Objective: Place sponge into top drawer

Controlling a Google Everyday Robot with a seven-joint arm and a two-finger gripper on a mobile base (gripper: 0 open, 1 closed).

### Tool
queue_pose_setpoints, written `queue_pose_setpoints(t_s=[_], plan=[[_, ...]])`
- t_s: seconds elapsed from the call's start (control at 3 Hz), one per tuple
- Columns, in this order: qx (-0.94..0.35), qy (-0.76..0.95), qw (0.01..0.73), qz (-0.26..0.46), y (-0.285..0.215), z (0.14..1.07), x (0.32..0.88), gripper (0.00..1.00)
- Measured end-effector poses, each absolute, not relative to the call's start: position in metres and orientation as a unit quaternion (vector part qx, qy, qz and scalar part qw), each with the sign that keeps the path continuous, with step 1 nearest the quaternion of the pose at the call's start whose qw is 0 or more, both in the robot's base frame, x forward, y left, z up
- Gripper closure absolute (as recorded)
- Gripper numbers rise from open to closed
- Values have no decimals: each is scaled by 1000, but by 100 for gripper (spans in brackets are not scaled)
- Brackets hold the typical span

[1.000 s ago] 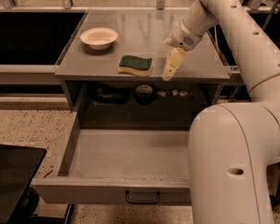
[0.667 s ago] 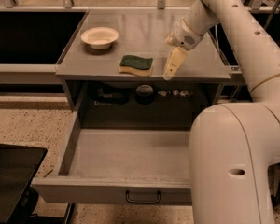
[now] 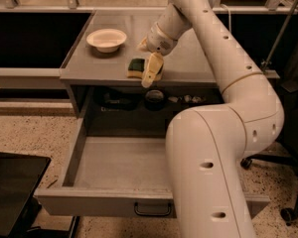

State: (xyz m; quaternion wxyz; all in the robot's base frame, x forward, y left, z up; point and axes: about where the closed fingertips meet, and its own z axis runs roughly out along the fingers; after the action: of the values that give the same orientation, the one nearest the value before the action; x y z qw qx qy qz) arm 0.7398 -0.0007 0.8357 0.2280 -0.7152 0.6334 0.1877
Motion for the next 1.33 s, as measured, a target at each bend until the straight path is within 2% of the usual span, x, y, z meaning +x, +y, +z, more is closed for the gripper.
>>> queue_pose_setpoints(t_s=[0.33,1.0,1.33], plan=[[-735,608,224,202,39,830,741,0],[-728,610,244,196,50,827,754,11],[-728,610,244,196,50,827,754,0]])
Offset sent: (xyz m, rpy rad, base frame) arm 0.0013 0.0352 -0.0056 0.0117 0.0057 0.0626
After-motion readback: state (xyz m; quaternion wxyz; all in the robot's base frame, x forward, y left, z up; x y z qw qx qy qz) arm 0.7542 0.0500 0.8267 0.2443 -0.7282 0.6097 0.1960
